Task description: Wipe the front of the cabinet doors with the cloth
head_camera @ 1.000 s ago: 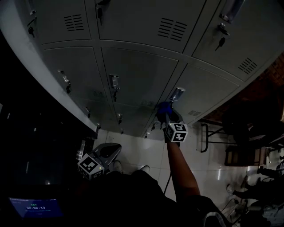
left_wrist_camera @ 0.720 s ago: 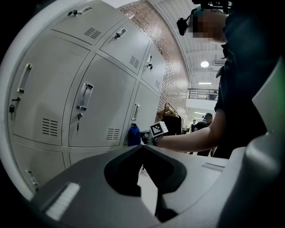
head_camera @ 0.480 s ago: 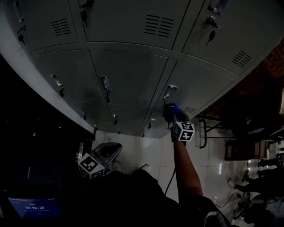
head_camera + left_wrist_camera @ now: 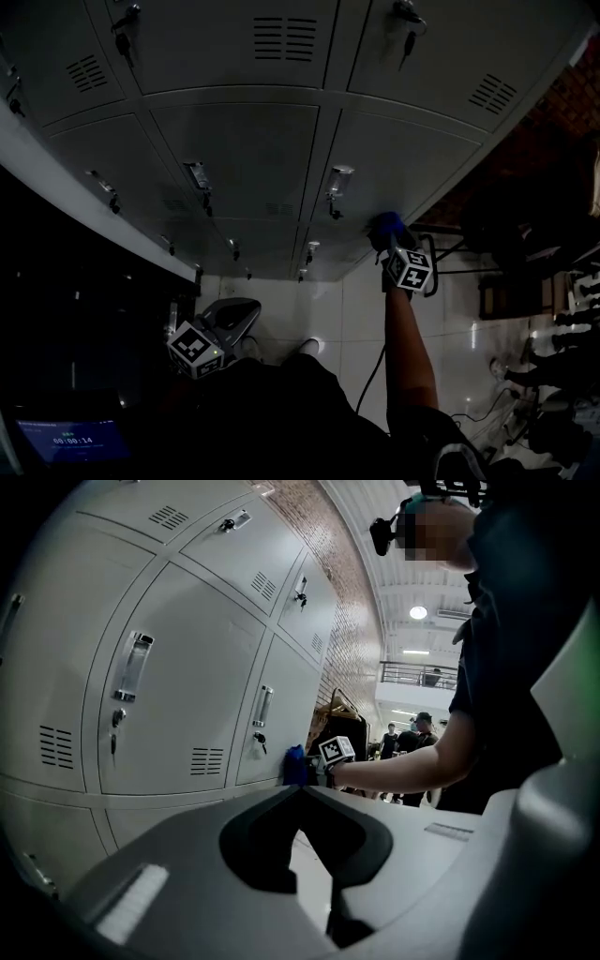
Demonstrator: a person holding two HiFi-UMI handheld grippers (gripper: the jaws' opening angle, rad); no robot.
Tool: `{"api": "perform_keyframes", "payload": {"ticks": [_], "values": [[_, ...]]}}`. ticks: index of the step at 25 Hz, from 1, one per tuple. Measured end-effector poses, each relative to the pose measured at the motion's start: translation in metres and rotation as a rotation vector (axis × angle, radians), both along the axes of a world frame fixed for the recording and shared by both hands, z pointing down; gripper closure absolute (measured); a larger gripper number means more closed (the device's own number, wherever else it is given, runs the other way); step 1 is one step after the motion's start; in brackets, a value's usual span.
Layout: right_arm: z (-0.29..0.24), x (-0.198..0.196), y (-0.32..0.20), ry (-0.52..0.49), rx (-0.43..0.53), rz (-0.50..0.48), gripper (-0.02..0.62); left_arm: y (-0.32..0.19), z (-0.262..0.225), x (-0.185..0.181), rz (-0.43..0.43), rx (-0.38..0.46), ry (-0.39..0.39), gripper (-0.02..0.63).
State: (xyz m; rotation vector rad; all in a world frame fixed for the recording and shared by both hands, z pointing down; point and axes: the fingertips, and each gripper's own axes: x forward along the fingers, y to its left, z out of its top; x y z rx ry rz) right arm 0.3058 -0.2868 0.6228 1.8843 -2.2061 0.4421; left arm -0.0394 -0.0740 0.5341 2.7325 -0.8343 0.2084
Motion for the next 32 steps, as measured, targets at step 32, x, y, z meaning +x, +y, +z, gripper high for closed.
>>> {"api": "perform_keyframes", "payload": {"ticks": [32], "values": [[-0.106,-0.178,0.145,0.009,0.202,-0.402,0.517,-0.007,-0.014,0.026,0.099,0.062,0.032,0.606]]}}
